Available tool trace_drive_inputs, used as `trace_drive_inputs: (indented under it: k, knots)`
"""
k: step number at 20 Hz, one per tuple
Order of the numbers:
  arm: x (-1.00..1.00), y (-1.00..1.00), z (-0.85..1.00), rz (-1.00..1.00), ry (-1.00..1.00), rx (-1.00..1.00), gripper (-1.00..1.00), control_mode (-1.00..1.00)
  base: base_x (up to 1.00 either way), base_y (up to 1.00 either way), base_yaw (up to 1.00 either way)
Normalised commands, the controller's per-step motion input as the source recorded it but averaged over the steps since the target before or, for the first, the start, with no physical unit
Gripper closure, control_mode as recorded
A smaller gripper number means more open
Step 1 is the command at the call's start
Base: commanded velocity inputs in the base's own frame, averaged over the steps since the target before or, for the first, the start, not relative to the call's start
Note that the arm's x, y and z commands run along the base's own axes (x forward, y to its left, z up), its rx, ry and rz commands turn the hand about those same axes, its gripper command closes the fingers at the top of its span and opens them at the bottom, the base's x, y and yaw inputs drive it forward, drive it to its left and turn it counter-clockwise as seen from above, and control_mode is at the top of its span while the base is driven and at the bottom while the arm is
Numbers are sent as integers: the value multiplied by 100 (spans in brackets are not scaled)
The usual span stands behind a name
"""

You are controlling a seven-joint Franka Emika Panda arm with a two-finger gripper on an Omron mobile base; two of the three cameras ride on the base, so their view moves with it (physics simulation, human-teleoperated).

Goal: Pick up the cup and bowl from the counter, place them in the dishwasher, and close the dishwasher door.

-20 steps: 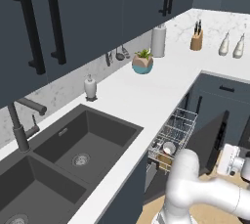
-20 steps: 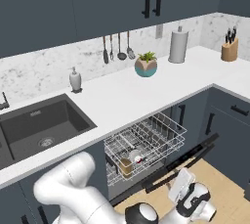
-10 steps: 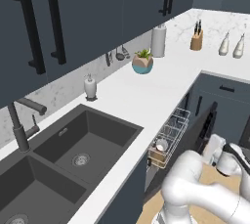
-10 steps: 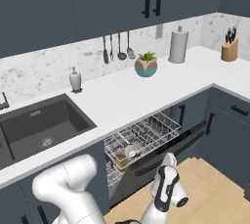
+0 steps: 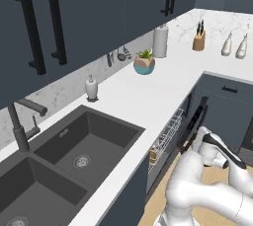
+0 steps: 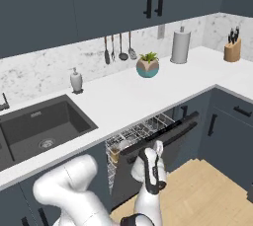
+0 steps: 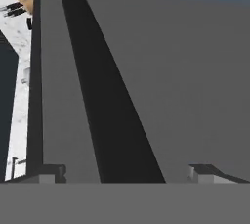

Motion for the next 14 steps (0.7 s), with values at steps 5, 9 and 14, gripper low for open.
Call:
trace_drive_inputs:
  k: [5,9,14]
  knots:
    - [40,100,-21,22,0,6,-100,-100,0,0,0]
    - [43,93,-26,48,2,27,-100,-100,0,0,0]
    - [44,74,-32,61,0,31,-100,-100,0,0,0]
